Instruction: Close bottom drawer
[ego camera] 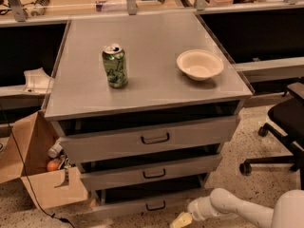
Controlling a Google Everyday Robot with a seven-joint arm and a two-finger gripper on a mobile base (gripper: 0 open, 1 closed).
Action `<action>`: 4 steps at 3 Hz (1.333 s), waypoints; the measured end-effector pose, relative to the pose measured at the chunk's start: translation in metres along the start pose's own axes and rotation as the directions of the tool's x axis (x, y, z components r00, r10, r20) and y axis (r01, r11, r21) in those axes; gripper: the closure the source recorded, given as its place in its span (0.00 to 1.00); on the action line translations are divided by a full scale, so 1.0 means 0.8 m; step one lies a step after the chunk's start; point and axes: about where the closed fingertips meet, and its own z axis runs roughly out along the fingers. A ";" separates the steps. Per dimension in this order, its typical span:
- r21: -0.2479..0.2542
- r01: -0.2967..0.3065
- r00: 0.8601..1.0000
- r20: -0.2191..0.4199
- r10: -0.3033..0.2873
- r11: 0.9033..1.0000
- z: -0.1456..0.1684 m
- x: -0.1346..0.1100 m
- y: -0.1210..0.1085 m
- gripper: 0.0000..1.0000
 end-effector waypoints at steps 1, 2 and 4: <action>0.000 0.000 1.000 0.000 0.000 1.000 0.000 0.000 0.000 0.27; 0.000 0.000 1.000 0.000 0.000 1.000 0.000 0.000 0.000 0.50; 0.000 0.000 1.000 0.000 0.000 1.000 0.000 0.000 0.000 0.97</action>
Offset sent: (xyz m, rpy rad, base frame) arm 0.0000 0.0000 0.0000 0.0000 0.0000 0.0000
